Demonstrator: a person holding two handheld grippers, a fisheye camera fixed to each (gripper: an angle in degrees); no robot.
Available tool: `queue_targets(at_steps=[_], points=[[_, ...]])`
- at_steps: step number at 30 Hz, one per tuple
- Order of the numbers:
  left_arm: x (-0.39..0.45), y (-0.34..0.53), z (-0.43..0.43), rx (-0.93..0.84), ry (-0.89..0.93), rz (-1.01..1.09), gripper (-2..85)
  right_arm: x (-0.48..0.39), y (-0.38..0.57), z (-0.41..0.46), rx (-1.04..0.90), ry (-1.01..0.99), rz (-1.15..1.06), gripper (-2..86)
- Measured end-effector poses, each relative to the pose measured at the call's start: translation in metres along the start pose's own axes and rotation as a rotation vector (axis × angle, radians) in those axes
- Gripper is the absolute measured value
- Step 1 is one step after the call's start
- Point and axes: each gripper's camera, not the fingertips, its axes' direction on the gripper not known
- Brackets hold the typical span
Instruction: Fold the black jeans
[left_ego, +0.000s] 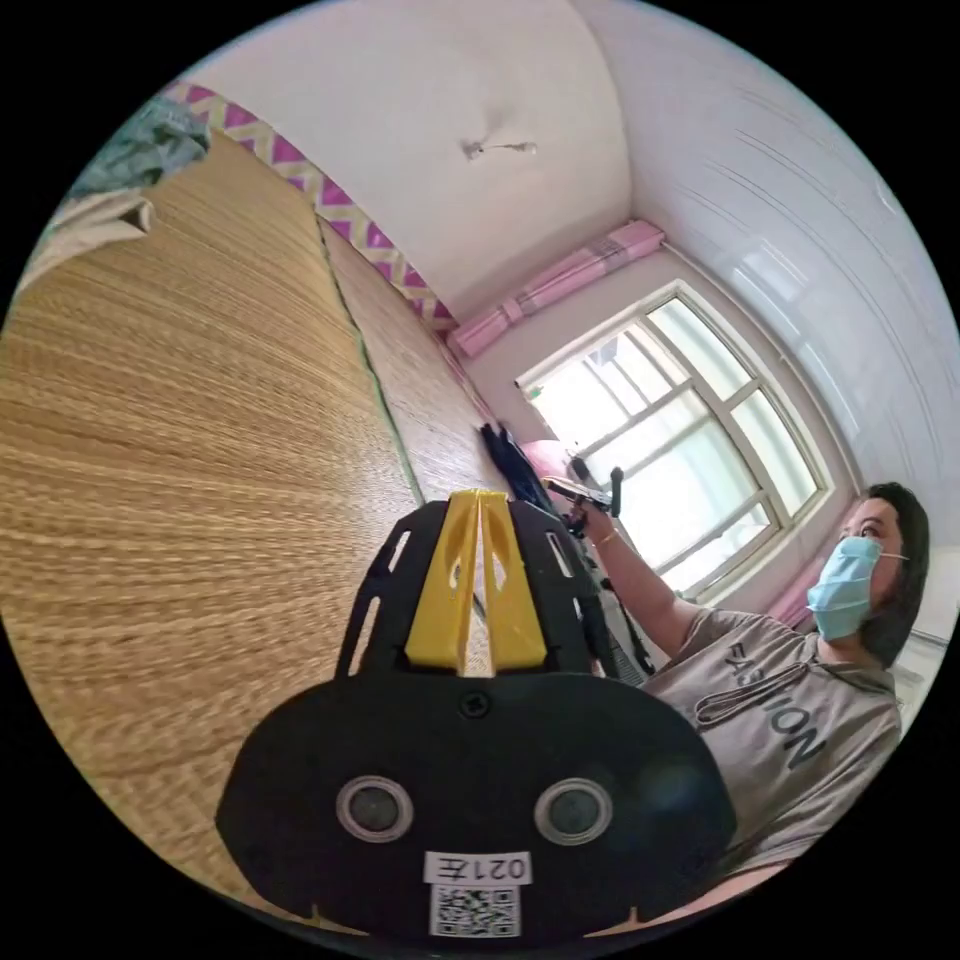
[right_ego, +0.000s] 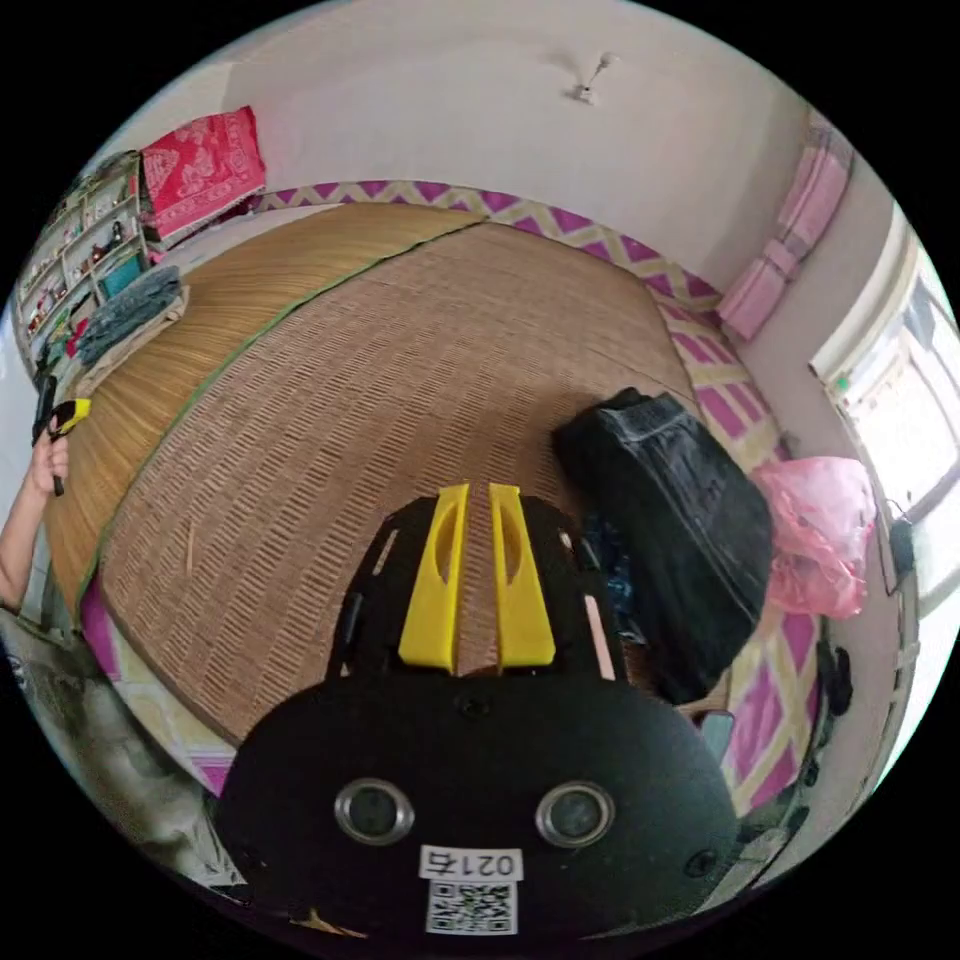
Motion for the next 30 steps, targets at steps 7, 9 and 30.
queue_targets(at_steps=[7,9,30], points=[[0.000,0.000,0.051,-0.054,0.300,0.077,-0.9,0.181,-0.064,-0.054,0.075,0.244,-0.127,14.8],[-0.015,-0.001,0.049,-0.013,0.381,0.016,-0.9,0.201,-0.095,-0.043,0.005,0.284,-0.223,16.4],[0.007,-0.013,0.073,-0.064,0.438,-0.006,-0.9,0.600,-0.260,-0.095,0.020,0.289,0.155,4.9]])
